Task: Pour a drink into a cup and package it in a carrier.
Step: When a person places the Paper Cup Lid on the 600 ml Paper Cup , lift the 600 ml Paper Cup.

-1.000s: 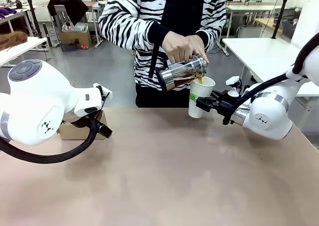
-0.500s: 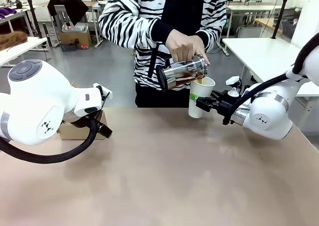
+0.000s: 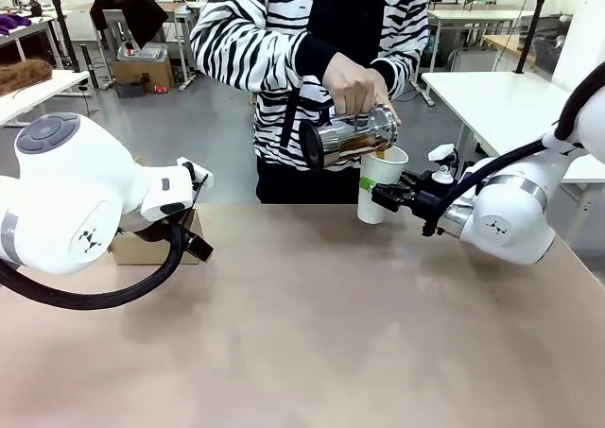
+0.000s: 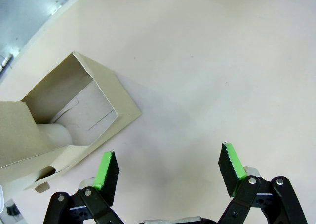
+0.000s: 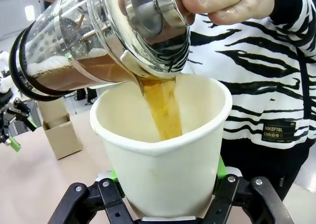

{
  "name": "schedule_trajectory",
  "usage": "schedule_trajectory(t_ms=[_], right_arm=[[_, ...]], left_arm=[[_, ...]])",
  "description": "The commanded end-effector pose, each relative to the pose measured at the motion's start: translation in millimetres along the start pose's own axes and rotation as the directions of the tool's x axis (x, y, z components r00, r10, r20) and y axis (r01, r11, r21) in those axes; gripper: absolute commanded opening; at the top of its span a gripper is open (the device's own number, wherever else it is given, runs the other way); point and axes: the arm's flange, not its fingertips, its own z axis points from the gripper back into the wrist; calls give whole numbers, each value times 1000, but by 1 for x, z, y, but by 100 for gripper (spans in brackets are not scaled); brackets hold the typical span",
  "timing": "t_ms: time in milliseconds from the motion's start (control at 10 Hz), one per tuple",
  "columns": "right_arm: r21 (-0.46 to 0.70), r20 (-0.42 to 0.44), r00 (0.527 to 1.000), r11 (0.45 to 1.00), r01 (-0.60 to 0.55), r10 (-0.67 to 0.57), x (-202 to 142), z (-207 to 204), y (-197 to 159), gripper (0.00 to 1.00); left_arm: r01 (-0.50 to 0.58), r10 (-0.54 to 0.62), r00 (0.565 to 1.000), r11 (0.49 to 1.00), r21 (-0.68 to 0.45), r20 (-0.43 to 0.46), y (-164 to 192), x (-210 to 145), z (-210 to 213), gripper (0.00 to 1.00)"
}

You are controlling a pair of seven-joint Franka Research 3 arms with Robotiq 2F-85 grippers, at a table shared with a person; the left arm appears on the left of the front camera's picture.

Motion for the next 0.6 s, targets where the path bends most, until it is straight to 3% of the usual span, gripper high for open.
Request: schedule_trajectory(t_ms=[0, 500], right_arm=[[3, 6, 1000, 1000, -8, 8, 4, -1, 1, 66], [3, 6, 1000, 1000, -8, 8, 4, -1, 1, 66]], left_arm=[[0, 0, 1000, 1000, -2, 1, 0, 0, 0, 100], [0, 0, 1000, 1000, -2, 1, 0, 0, 0, 100]])
